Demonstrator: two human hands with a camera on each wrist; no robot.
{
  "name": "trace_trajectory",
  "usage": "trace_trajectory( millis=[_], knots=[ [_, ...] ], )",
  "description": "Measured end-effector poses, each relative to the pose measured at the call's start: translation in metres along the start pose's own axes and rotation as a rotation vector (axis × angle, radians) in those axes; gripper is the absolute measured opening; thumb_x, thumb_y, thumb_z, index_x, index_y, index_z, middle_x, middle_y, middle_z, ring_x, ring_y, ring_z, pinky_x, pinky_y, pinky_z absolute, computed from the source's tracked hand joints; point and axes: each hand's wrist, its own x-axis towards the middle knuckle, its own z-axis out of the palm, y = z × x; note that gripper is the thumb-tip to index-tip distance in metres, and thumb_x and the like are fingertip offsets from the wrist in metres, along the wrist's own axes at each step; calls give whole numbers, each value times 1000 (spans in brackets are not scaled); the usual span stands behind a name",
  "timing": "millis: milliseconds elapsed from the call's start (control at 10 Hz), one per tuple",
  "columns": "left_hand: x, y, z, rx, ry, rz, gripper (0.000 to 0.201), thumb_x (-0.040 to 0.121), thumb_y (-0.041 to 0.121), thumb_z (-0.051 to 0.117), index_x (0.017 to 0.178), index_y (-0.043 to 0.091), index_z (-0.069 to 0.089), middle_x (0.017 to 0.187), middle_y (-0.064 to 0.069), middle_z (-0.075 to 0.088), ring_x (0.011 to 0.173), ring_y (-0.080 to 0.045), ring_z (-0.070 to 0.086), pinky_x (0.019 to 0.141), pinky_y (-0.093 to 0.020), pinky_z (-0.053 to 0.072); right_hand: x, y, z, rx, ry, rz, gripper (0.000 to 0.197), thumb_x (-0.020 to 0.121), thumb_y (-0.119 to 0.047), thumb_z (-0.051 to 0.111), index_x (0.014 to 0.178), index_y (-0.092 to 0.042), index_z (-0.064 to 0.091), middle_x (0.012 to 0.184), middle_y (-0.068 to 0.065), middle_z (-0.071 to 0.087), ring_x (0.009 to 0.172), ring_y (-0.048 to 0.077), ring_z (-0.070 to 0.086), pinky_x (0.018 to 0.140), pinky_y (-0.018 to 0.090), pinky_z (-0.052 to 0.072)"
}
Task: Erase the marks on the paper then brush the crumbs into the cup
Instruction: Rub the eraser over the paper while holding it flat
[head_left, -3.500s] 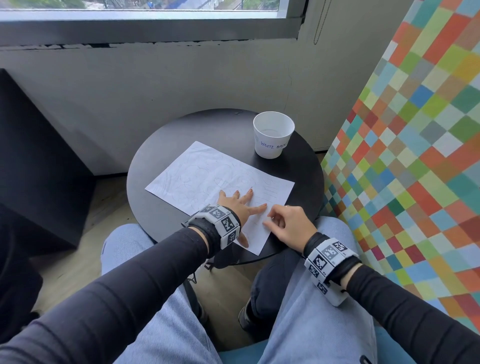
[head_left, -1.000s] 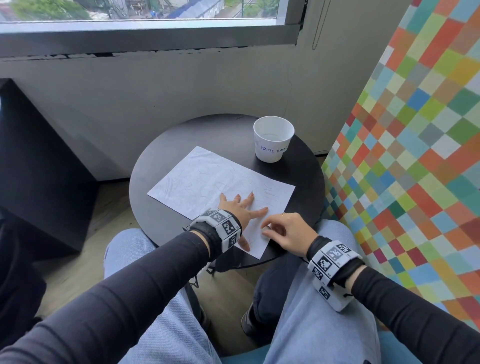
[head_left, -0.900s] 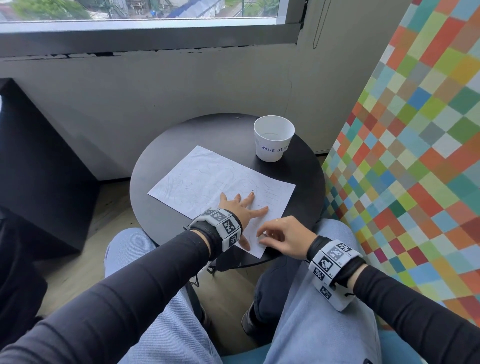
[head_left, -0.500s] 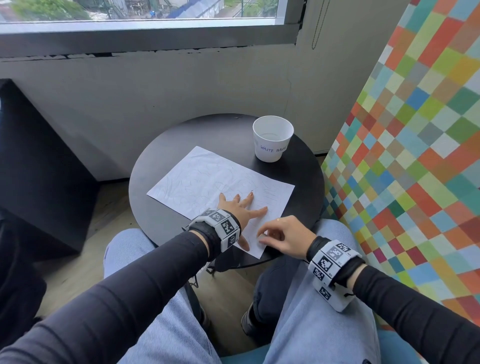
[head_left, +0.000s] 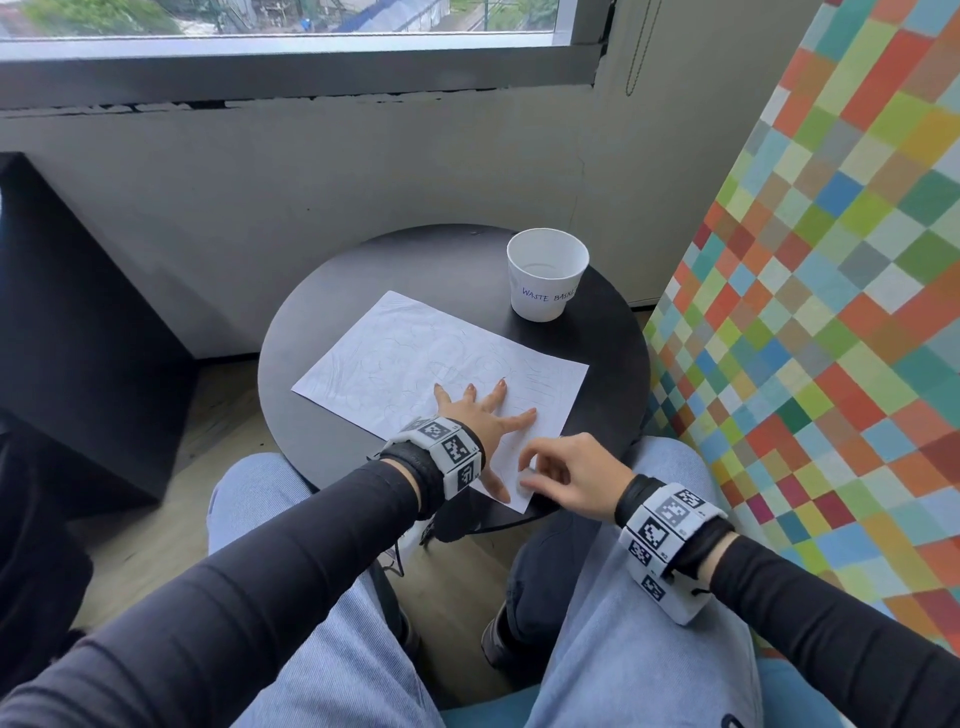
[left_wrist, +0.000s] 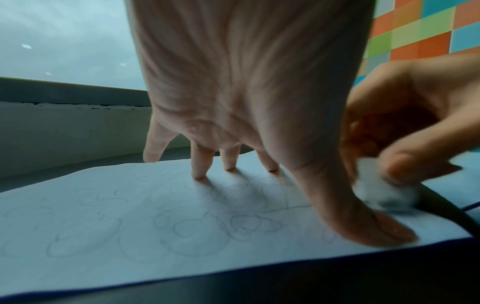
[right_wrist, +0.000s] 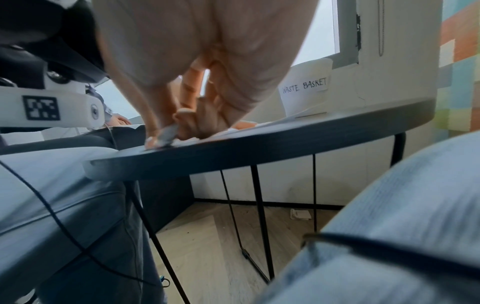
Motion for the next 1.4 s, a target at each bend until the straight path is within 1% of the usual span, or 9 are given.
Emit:
trace_trajectory(
  millis=[100,200,400,500,600,700,1200,1300,1400],
  knots=[
    [0,1,0,-6,-1,0,123,68,72,73,152,48,-14,163,-6,-20,150,-42,-2,110,-75,12,0,2,-3,13,34,27,7,86,-21,69,87,-15,65,61,-5,56,54,8,48,59,15,38],
    [0,0,-1,1,-5,-5,124,67,72,73,152,48,-14,163,-6,-21,150,-42,-3,111,-74,12,-3,-2,-2,34,-71,-18,6,86,-22,70,87,-17,68,61,-7,55,54,7,48,58,11,36],
    [1,0,0,-6,-4,-4,124,66,73,73,152,48,-13,163,-5,-21,150,-42,-2,110,-74,11,-1,-1,-4,15,-11,-7,8,85,-24,70,87,-16,70,63,-5,59,55,7,50,58,9,36],
    [0,0,-1,0,-10,-6,124,66,73,73,152,48,-13,163,-6,-21,150,-42,-3,110,-74,11,-3,-2,-2,27,-88,-25,6,85,-25,70,87,-20,71,62,-7,58,55,8,50,58,11,37],
    [1,0,-1,0,-6,-3,125,66,73,73,152,47,-13,163,-6,-21,150,-42,-2,110,-75,11,-2,0,-3,8,-19,-11,6,86,-25,70,87,-18,70,62,-4,59,55,9,50,58,11,37],
    [1,1,0,4,-10,-8,125,66,73,73,152,47,-14,163,-6,-22,150,-42,-2,110,-75,11,-2,0,-3,9,-78,-11,6,86,-25,69,88,-19,69,62,-9,55,55,9,48,58,10,35],
    [1,0,0,-2,-15,-6,125,67,72,73,152,47,-14,163,-6,-23,150,-42,-3,111,-75,10,-2,-3,-5,-11,-96,-15,6,86,-24,68,88,-18,69,61,-10,53,56,7,49,58,10,36],
    [1,1,0,4,-11,-2,125,67,72,73,152,47,-14,163,-6,-23,150,-42,-3,111,-75,10,-1,-1,-6,-25,-27,3,7,86,-24,69,87,-17,70,63,-7,58,56,6,50,58,9,35],
    [0,1,0,0,-13,-6,124,67,72,73,152,47,-14,163,-6,-23,150,-42,-3,111,-74,10,-2,-3,-6,-10,-67,-12,4,86,-24,69,86,-19,69,62,-8,56,55,7,49,58,10,35]
  ],
)
